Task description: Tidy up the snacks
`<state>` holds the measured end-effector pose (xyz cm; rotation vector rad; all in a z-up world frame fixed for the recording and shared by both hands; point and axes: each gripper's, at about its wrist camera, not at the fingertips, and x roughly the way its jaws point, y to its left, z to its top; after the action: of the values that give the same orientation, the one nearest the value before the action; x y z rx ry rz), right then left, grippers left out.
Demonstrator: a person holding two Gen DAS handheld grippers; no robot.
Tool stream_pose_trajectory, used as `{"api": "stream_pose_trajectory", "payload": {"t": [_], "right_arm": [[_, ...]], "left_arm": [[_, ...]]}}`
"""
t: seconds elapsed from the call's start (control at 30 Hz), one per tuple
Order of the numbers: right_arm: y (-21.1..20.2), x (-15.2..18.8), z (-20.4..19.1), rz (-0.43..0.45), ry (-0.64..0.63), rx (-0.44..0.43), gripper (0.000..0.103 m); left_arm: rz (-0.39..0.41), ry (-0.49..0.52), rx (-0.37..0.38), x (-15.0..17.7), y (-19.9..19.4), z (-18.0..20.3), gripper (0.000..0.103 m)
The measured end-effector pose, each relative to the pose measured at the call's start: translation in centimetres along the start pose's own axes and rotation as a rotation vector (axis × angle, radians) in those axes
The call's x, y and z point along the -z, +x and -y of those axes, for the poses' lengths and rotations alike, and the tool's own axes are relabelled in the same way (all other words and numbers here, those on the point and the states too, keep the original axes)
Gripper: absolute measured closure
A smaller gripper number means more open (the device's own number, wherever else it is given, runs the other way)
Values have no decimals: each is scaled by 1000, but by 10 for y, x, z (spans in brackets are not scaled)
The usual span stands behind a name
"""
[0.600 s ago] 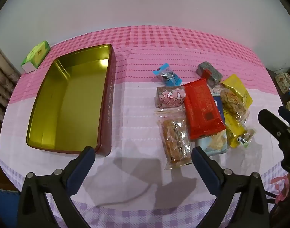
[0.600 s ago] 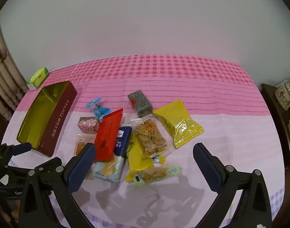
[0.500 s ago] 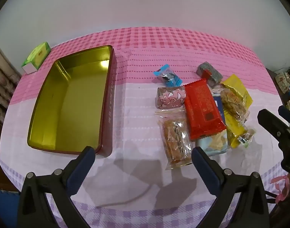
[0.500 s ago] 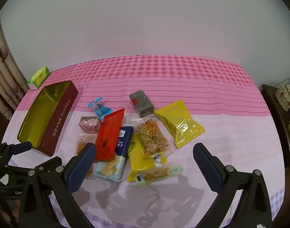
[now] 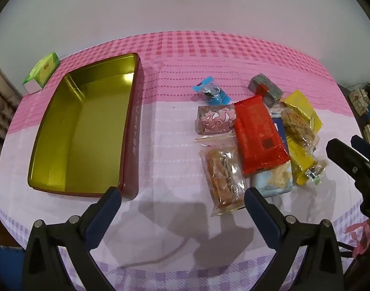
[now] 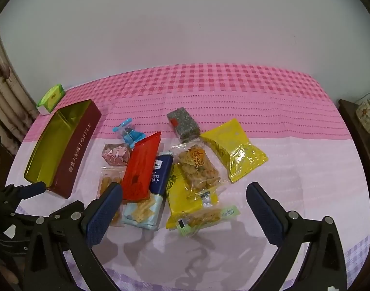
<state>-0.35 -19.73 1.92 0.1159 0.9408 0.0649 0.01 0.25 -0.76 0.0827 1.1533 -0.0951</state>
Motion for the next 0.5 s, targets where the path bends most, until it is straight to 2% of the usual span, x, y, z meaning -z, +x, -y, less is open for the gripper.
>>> {"api": "stream_pose_trajectory", "payload": {"t": [0.2, 0.5], "right_arm": [[0, 2, 0, -1, 0, -2, 2], [1, 3, -1, -3, -8, -1, 2]], "left_arm": [[-13, -24, 17, 0, 2, -2, 0], [-1, -10, -29, -1, 0, 0, 0]]}}
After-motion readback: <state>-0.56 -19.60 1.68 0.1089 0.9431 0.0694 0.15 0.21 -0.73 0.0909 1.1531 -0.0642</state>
